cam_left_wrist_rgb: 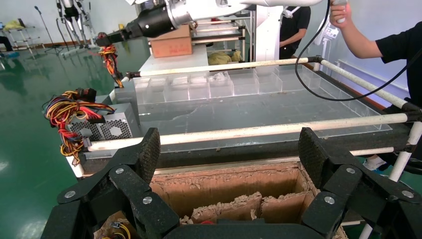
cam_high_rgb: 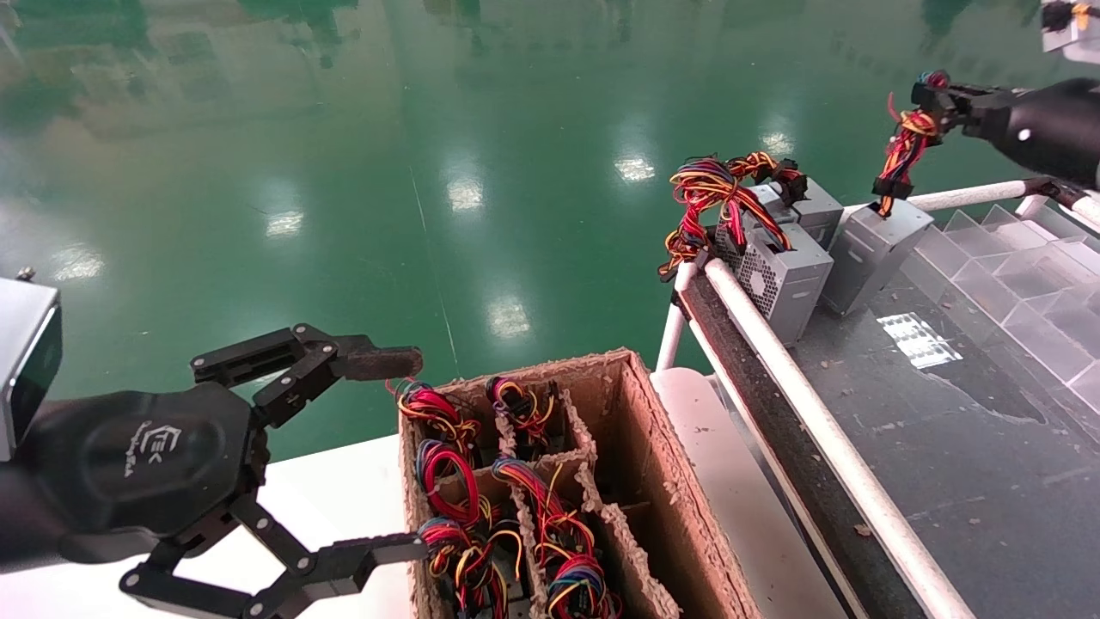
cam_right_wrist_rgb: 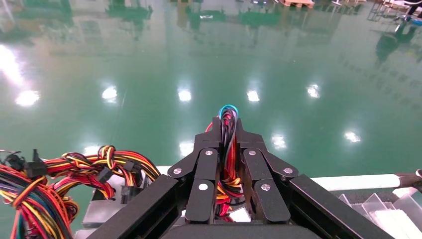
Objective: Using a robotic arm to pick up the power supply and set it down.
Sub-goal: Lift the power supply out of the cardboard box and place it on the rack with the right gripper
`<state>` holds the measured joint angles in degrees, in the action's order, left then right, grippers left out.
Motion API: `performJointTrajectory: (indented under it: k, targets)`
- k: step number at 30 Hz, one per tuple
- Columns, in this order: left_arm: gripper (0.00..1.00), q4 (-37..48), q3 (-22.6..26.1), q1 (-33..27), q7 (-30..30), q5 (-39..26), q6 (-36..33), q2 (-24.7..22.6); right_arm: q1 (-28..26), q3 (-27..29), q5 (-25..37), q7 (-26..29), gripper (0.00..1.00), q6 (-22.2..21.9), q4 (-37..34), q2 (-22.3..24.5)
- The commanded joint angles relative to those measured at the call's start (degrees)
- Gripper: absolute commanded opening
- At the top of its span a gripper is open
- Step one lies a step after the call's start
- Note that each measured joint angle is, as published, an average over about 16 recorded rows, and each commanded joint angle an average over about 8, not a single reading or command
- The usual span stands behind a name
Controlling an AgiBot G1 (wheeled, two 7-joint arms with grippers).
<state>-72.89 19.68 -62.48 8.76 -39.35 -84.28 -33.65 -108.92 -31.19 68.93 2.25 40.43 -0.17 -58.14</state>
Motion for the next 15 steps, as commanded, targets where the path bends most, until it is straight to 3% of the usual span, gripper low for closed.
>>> performJointTrajectory:
  k: [1,15]
  targets:
    - [1.00,0.0,0.0,0.0,0.0,0.0,0.0,0.0,-0.3,0.0,0.1,0.2,0.00,1.0,0.0,0.6]
    - [1.00,0.0,0.0,0.0,0.0,0.0,0.0,0.0,-2.5,-2.1,3.0,2.0,0.00,10.3,0.1,4.9]
